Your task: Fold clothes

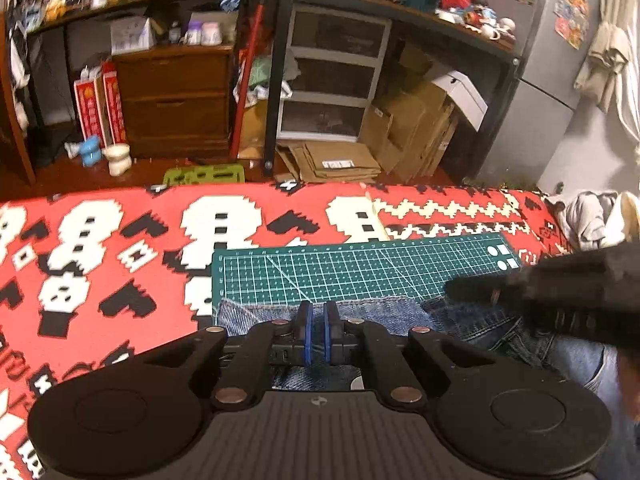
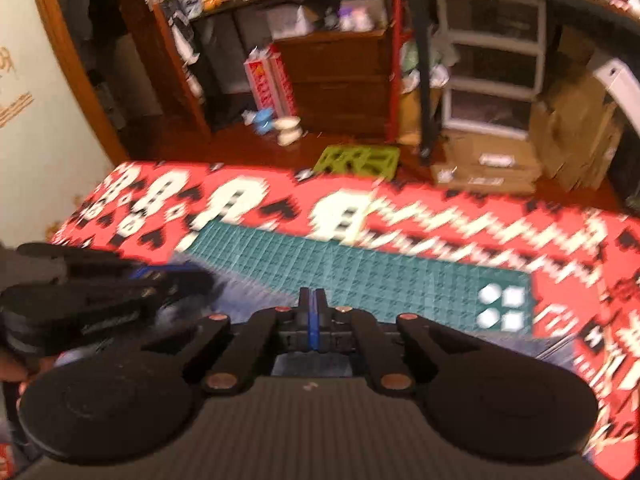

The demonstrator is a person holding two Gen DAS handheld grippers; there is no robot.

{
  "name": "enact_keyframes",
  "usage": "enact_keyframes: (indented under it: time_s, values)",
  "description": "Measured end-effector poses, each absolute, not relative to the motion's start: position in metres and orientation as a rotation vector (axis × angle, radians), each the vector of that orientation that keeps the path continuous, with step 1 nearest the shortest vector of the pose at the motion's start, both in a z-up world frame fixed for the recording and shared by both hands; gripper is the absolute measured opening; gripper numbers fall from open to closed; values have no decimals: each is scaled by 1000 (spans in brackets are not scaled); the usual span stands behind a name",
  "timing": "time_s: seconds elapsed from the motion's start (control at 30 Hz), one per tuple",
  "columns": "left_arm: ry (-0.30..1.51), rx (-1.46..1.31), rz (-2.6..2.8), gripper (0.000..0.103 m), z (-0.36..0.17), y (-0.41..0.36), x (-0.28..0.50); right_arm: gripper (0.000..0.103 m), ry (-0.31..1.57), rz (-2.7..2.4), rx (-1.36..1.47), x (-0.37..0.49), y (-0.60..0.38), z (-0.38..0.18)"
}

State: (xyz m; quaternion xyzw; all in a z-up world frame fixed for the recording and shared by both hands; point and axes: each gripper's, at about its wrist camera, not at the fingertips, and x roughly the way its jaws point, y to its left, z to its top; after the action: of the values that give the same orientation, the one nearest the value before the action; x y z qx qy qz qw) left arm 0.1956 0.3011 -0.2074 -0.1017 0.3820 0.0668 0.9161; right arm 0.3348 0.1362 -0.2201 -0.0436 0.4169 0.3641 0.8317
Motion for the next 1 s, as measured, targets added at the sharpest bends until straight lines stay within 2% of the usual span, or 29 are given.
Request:
enact_keyframes:
  time_s: [0.4,0.6,0.77,1.0]
  values:
    - [864,-173,159,5,-212,303,211,0,932,716,-81,341,164,-238]
    - [831,-176,123,5,-190,309,203,1,943,673,48,353,121,-220]
    - [844,-206,112,5,-191,318,192,1,832,667,-106,346,79,-207]
    - [839,-249,45,5,-212,295,204,1,841,734,-121,334,65,-225]
